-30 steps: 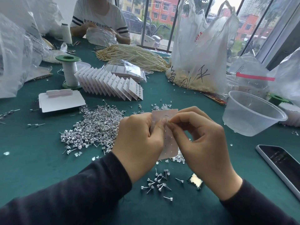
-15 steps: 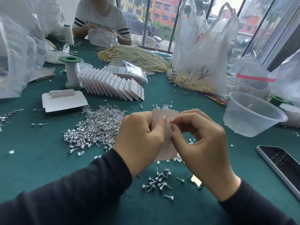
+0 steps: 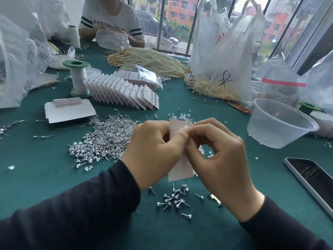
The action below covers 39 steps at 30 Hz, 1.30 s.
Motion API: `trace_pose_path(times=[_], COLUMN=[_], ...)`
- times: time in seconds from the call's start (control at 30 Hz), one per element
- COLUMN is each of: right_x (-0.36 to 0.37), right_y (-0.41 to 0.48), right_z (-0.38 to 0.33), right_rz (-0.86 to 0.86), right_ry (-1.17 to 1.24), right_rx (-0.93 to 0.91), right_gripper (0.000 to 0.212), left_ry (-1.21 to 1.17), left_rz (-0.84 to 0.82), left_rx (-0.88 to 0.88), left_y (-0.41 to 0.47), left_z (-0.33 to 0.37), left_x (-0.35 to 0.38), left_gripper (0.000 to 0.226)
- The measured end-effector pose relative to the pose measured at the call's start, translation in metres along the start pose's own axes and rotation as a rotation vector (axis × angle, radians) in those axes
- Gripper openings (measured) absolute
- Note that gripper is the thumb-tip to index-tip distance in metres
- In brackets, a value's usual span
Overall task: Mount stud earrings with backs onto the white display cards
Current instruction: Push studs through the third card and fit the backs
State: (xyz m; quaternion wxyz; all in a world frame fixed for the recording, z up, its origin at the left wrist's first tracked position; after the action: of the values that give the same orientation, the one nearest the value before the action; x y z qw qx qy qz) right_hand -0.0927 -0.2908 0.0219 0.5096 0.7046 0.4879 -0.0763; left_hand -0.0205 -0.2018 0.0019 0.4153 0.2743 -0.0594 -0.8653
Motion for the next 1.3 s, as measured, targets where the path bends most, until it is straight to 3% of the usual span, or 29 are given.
trace_pose_path(times=[0.1,0.17,0.27,0.4,0.5,0.7,0.83,1.1,1.23,1.3], right_x=[-0.008,-0.015,-0.021,-0.013,-0.003,0.009,0.016,0.02,0.023,0.025], right_y=[0.0,0.0,-0.001,-0.007,-0.011,-0.013,-0.014,-0.014,-0.015,-0.017], right_z=[0.01,0.02,0.041,0.065,0.072,0.072,0.071,0.07,0.072,0.07], right_rz=[0.024,0.058,0.102,0.128,0.133,0.037,-0.025,-0.062,-0.097,-0.135], right_ry=[0.063,0.124,0.316,0.669,0.897,1.028,1.07,1.126,1.188,1.212], right_rx=[0.039,0.098,0.253,0.461,0.56,0.659,0.696,0.714,0.753,0.772], right_gripper=[0.004,0.007,0.016,0.017,0.016,0.008,0.03,0.032,0.032,0.041], left_ry=[-0.223,-0.045,0.367,0.546,0.53,0.562,0.606,0.691,0.511,0.189], left_rz=[-0.391,-0.542,-0.693,-0.803,-0.801,-0.752,-0.726,-0.697,-0.504,-0.346], left_rx=[-0.072,-0.092,-0.072,-0.021,0.003,0.057,0.111,0.138,0.183,0.133], left_y=[0.008,0.007,-0.001,-0.014,-0.015,-0.017,-0.018,-0.023,-0.011,-0.001], left_z=[-0.002,-0.005,-0.013,-0.015,-0.013,-0.006,0.002,0.004,0.02,0.022], left_x=[0.013,0.007,0.009,0.039,0.044,0.047,0.049,0.054,0.028,0.003], left_gripper=[0.05,0.043,0.014,0.016,0.013,0.009,0.011,0.017,0.011,0.006])
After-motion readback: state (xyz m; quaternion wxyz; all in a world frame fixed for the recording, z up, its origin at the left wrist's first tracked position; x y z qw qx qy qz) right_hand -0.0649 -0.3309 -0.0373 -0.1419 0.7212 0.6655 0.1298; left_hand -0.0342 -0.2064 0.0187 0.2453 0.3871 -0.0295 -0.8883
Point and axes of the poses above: each hand's wrist, its own y-axis towards the middle knuckle, its own x-axis out of the palm, z = x × y, the point moved 9 cm from there along y, towards the middle knuckle, and after that the axes turned 13 degrees about -z, right-handed, at the moved point
